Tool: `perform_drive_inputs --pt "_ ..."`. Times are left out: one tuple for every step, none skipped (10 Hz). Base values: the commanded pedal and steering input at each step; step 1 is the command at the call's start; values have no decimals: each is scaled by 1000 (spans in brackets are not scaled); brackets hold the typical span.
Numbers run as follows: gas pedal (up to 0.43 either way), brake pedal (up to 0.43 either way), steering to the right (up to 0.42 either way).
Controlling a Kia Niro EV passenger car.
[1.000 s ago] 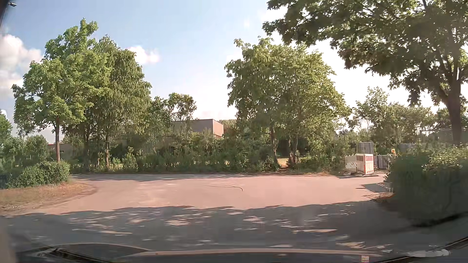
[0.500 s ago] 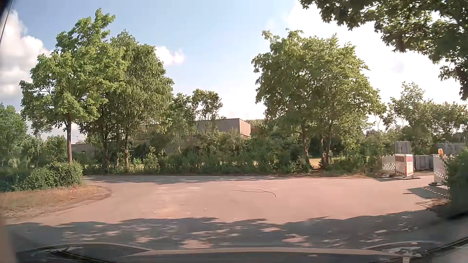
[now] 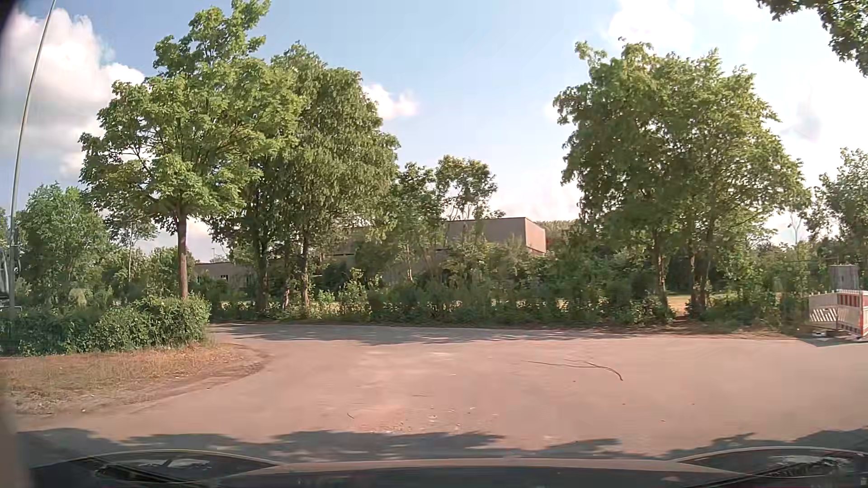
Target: Follow the waypoints while adhering to traffic rules and regulations
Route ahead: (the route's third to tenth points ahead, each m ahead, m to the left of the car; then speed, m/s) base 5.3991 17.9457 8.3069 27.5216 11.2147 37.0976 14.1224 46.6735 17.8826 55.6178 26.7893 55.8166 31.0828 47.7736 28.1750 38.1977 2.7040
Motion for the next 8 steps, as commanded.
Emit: perform_drive_inputs --pt "0 238 -530" --pt "0 256 -542" --pt "0 268 -557" --pt "0 268 -585" --pt "0 256 -618" --pt "0 256 -652" --pt "0 250 -703" --pt "0 238 -736"
